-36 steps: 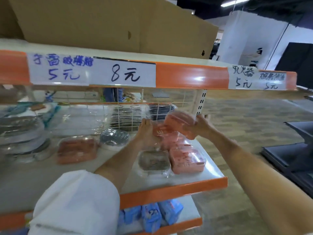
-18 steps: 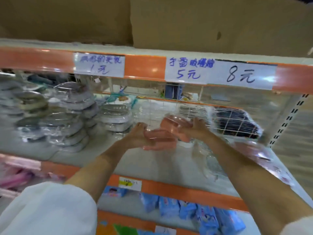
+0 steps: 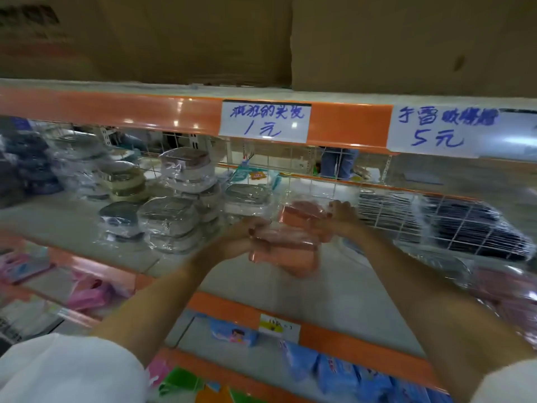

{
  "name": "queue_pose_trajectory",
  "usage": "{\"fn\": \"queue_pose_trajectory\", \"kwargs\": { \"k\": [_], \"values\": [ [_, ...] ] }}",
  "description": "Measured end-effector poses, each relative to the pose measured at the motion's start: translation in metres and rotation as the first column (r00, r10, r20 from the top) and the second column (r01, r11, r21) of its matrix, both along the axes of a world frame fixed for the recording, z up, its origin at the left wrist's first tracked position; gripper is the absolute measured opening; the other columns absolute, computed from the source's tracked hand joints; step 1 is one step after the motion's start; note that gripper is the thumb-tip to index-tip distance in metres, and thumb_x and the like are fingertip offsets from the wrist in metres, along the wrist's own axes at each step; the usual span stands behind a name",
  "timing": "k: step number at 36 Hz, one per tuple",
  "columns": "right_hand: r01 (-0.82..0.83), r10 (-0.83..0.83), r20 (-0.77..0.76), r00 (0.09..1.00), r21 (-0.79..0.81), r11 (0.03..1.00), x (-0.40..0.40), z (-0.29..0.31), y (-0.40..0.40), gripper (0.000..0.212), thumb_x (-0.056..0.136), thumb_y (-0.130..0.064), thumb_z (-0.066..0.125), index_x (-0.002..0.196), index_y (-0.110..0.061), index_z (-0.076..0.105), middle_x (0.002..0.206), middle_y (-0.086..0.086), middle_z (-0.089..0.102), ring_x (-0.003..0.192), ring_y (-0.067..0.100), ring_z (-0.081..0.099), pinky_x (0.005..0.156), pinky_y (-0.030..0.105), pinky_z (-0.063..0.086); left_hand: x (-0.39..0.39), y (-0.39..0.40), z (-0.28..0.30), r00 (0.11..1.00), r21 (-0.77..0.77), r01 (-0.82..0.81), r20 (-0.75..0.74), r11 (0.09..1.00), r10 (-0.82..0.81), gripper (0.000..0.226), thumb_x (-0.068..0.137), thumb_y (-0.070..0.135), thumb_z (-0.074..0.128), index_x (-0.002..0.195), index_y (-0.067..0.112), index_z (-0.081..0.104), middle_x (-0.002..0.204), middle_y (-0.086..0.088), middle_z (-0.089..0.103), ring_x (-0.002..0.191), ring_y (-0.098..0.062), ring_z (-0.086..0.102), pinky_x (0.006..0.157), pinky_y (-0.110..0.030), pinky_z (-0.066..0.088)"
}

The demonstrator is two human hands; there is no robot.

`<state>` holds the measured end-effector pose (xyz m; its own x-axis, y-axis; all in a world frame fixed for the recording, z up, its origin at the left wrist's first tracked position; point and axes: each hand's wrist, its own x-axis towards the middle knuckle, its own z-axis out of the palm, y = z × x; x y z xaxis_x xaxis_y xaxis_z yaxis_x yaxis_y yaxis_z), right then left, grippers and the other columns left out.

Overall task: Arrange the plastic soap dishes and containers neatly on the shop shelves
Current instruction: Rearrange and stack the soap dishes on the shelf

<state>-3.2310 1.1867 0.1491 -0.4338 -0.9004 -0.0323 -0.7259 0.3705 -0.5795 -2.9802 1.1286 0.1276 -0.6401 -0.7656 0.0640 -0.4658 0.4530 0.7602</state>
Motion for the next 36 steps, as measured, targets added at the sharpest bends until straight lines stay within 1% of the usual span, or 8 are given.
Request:
{"fn": "queue_pose_trajectory", "kwargs": {
  "k": [2, 7, 12, 16, 21, 27, 31, 36],
  "values": [
    [0.017, -0.017, 0.009, 1.0, 0.026, 1.0, 0.006, -0.001, -0.002, 0.066, 0.061, -0.067, 0.077, 0.092, -0.017, 0.046, 0.103, 0.011, 0.043, 0.098, 0.023, 0.041, 0.069, 0.034, 0.034, 0.008, -0.003, 0.006, 0.999, 0.038, 0.0, -0.049, 0.999, 0.002, 0.054, 0.074, -0.002, 0.076, 0.124, 0.006, 0.054, 0.102, 0.002, 0.057, 0.09, -0.009, 0.056, 0.076, -0.008, 0.043],
    [0.017, -0.015, -0.033, 0.999, 0.07, 0.997, 0.022, 0.001, 0.0, 0.094, 0.062, -0.07, 0.073, 0.125, -0.004, 0.048, 0.123, 0.017, 0.049, 0.121, 0.033, 0.043, 0.091, 0.038, 0.039, 0.021, -0.014, 0.012, 0.995, 0.081, -0.006, -0.095, 0.997, 0.013, 0.057, 0.065, 0.003, 0.083, 0.115, 0.011, 0.057, 0.102, -0.008, 0.061, 0.096, -0.019, 0.06, 0.087, -0.035, 0.048],
    [-0.023, 0.028, -0.059, 0.998, 0.086, 0.996, 0.037, -0.009, 0.008, 0.104, 0.062, -0.07, 0.074, 0.135, -0.004, 0.039, 0.131, 0.019, 0.038, 0.128, 0.037, 0.033, 0.102, 0.041, 0.036, 0.04, -0.027, 0.005, 0.996, 0.059, -0.038, -0.081, 0.998, 0.042, 0.057, 0.065, -0.004, 0.081, 0.113, 0.013, 0.055, 0.109, -0.006, 0.056, 0.101, -0.018, 0.055, 0.085, -0.03, 0.047],
    [-0.061, 0.07, -0.087, 0.994, 0.108, 0.992, 0.045, -0.024, 0.012, 0.095, 0.075, -0.056, 0.072, 0.148, -0.015, 0.026, 0.142, 0.019, 0.026, 0.136, 0.038, 0.02, 0.109, 0.044, 0.028, 0.061, -0.034, -0.002, 0.993, 0.029, -0.048, -0.107, 0.998, 0.051, 0.058, 0.064, -0.011, 0.077, 0.115, 0.003, 0.054, 0.114, -0.018, 0.052, 0.104, -0.025, 0.058, 0.087, -0.043, 0.051],
    [-0.104, 0.116, -0.107, 0.987, 0.115, 0.988, 0.049, -0.024, 0.011, 0.091, 0.079, -0.052, 0.071, 0.15, -0.023, 0.023, 0.143, 0.018, 0.023, 0.137, 0.037, 0.017, 0.11, 0.042, 0.027, 0.059, -0.036, -0.004, 0.97, 0.048, -0.108, -0.213, 0.993, 0.116, 0.051, 0.068, -0.02, 0.07, 0.11, 0.003, 0.053, 0.097, -0.011, 0.052, 0.07, 0.01, 0.059, 0.065, -0.013, 0.047],
    [-0.071, 0.095, -0.184, 0.978, 0.132, 0.989, 0.048, -0.023, 0.007, 0.084, 0.08, -0.052, 0.069, 0.147, -0.021, 0.029, 0.139, 0.021, 0.027, 0.135, 0.037, 0.02, 0.105, 0.039, 0.032, 0.047, -0.029, 0.005, 0.947, 0.11, -0.081, -0.302, 0.991, 0.111, 0.045, 0.068, -0.013, 0.073, 0.092, 0.02, 0.055, 0.086, 0.0, 0.051, 0.061, 0.008, 0.058, 0.057, -0.011, 0.044],
    [-0.044, 0.08, -0.207, 0.975, 0.175, 0.984, 0.036, -0.024, 0.007, 0.087, 0.076, -0.062, 0.067, 0.144, -0.02, 0.032, 0.139, 0.022, 0.029, 0.134, 0.039, 0.023, 0.103, 0.041, 0.035, 0.041, -0.024, 0.011, 0.954, 0.128, -0.08, -0.277, 0.989, 0.113, 0.061, 0.055, 0.019, 0.086, 0.108, 0.017, 0.057, 0.096, 0.003, 0.057, 0.079, -0.014, 0.059, 0.067, -0.029, 0.047],
    [-0.044, 0.087, -0.2, 0.976, 0.213, 0.976, 0.025, -0.023, 0.008, 0.127, 0.034, -0.091, 0.038, 0.14, -0.021, 0.036, 0.136, 0.019, 0.038, 0.132, 0.038, 0.028, 0.101, 0.04, 0.034, 0.027, -0.02, 0.014, 0.962, 0.122, -0.089, -0.245, 0.988, 0.117, 0.064, 0.063, 0.016, 0.085, 0.12, 0.013, 0.057, 0.113, -0.001, 0.052, 0.109, -0.019, 0.052, 0.087, -0.033, 0.043]
  ]
}}
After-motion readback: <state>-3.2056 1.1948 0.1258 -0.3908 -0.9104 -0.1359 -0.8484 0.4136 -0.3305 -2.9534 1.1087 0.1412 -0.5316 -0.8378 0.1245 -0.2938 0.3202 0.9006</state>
